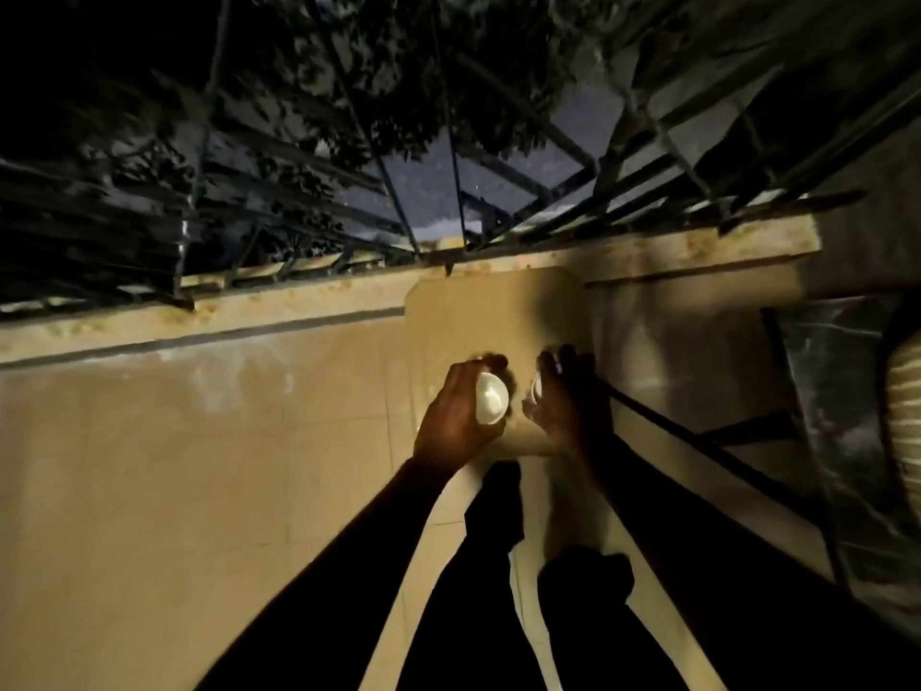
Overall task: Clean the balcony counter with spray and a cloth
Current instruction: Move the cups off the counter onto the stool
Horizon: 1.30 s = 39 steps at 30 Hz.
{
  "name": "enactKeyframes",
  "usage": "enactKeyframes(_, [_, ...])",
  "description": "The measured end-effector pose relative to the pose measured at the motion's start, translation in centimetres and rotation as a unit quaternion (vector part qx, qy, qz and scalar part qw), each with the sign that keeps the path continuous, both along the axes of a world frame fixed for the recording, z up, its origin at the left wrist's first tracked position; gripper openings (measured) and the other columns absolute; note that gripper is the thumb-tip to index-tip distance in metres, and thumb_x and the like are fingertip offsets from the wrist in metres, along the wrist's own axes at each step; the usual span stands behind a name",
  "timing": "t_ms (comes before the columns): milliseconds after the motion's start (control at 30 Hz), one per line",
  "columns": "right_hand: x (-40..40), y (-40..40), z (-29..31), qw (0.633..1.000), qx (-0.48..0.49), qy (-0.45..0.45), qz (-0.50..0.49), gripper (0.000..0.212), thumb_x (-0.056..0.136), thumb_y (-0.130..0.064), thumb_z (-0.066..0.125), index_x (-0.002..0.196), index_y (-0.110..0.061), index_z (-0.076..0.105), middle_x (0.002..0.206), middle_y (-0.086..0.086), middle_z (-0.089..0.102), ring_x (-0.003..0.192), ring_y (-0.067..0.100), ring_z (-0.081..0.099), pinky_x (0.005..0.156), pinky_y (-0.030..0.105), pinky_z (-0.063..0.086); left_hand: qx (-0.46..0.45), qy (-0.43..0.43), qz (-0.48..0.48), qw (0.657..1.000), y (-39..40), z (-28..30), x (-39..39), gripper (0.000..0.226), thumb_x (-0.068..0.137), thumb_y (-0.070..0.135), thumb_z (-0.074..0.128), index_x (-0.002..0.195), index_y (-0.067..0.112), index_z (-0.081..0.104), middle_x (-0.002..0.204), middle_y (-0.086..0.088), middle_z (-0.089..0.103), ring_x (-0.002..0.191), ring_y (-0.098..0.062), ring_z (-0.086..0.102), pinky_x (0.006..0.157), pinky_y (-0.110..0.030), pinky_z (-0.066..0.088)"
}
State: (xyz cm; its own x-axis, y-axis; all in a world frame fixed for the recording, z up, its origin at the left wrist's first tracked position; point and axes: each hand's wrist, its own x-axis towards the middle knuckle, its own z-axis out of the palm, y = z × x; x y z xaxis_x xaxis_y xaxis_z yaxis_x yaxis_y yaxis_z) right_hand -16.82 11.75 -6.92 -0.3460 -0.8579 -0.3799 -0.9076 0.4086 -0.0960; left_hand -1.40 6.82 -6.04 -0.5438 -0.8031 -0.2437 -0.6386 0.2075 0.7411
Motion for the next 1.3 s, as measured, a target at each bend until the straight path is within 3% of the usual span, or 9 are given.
enactKeyframes(233, [0.7,0.5,-4.0,0.998,-0.009,0.046,0.033,0.062,0.053,-0.037,0.081,0.104,-0.009,0.060,0.110,0.016,0.059,0.090,0.038,0.060,0.060,0.034,0.050,-0.056,-0.032,-0.004,0.998,-0.2,-4.6,-0.4,0.066,0.068,0.025,0.080,0.123,0.008,0.048,0.113,-0.008,0.057,0.099,-0.016,0.053,0.071,-0.017,0.044])
enactKeyframes(400, [0.7,2.3,-7.0,0.997,-0.062,0.043,0.018,0.042,0.082,-0.032,0.045,0.113,-0.008,0.059,0.124,0.021,0.057,0.110,0.045,0.055,0.083,0.045,0.050,-0.076,-0.042,-0.061,0.994,0.3,-6.7,1.2,0.066,0.067,0.016,0.080,0.122,0.006,0.045,0.108,-0.012,0.057,0.098,-0.026,0.058,0.075,-0.021,0.048])
enactKeyframes(533, [0.8,2.3,-7.3,0.991,-0.116,0.059,0.029,0.025,0.083,-0.024,0.051,0.102,-0.013,0.063,0.113,0.013,0.064,0.097,0.036,0.061,0.079,0.040,0.050,-0.040,-0.043,-0.031,0.998,-0.3,-7.3,1.3,0.066,0.064,0.013,0.081,0.120,0.005,0.048,0.114,-0.009,0.051,0.104,-0.022,0.052,0.080,-0.011,0.038])
enactKeyframes(700, [0.6,2.7,-6.6,0.994,-0.095,-0.049,0.007,0.053,0.094,-0.050,0.026,0.116,-0.019,0.062,0.129,0.011,0.058,0.116,0.036,0.054,0.095,0.048,0.039,-0.093,-0.043,-0.041,0.994,-0.3,-6.4,0.7,0.076,0.067,0.044,0.075,0.128,0.012,0.043,0.122,0.001,0.048,0.112,-0.017,0.046,0.089,-0.025,0.042])
enactKeyframes(833, [0.5,3.2,-1.3,0.974,-0.153,-0.156,-0.063,0.058,0.086,-0.060,0.031,0.125,-0.024,0.056,0.138,0.008,0.051,0.123,0.031,0.051,0.100,0.045,0.034,-0.076,0.013,0.030,0.997,0.1,-2.1,-0.8,0.077,0.071,0.047,0.068,0.135,0.021,0.036,0.131,0.016,0.035,0.122,-0.008,0.038,0.098,-0.010,0.031])
enactKeyframes(1000, [-1.9,4.5,9.7,0.916,-0.301,-0.225,-0.141,0.053,0.083,-0.052,0.049,0.130,-0.028,0.042,0.142,-0.002,0.042,0.127,0.018,0.044,0.100,0.030,0.037,-0.112,0.098,-0.002,0.989,0.3,7.6,-7.3,0.055,0.086,0.026,0.065,0.135,0.018,0.040,0.133,-0.002,0.043,0.123,-0.015,0.044,0.097,-0.006,0.030])
enactKeyframes(1100, [-4.4,5.7,17.9,0.867,-0.415,-0.226,-0.156,0.050,0.088,-0.048,0.051,0.130,-0.022,0.045,0.136,-0.002,0.045,0.126,0.010,0.041,0.102,0.017,0.030,-0.160,0.154,-0.040,0.974,0.2,14.9,-12.1,0.048,0.088,0.022,0.062,0.132,0.020,0.042,0.128,0.005,0.043,0.121,-0.014,0.047,0.101,-0.021,0.039])
enactKeyframes(1200, [-7.7,8.4,25.5,0.837,-0.487,-0.188,-0.165,0.050,0.092,-0.049,0.045,0.130,-0.017,0.048,0.134,-0.001,0.047,0.126,0.010,0.043,0.103,0.025,0.037,-0.209,0.200,-0.088,0.953,1.2,22.2,-16.7,0.046,0.089,0.021,0.063,0.130,0.018,0.043,0.127,0.008,0.041,0.122,-0.002,0.044,0.102,-0.021,0.039])
enactKeyframes(1300, [-12.0,12.2,30.7,0.822,-0.535,-0.094,-0.170,0.051,0.093,-0.047,0.044,0.127,-0.011,0.052,0.129,0.006,0.053,0.122,0.018,0.049,0.102,0.028,0.039,-0.249,0.233,-0.128,0.931,3.2,28.1,-20.9,0.045,0.088,0.021,0.065,0.129,0.012,0.047,0.126,0.006,0.043,0.121,-0.013,0.047,0.103,-0.024,0.039])
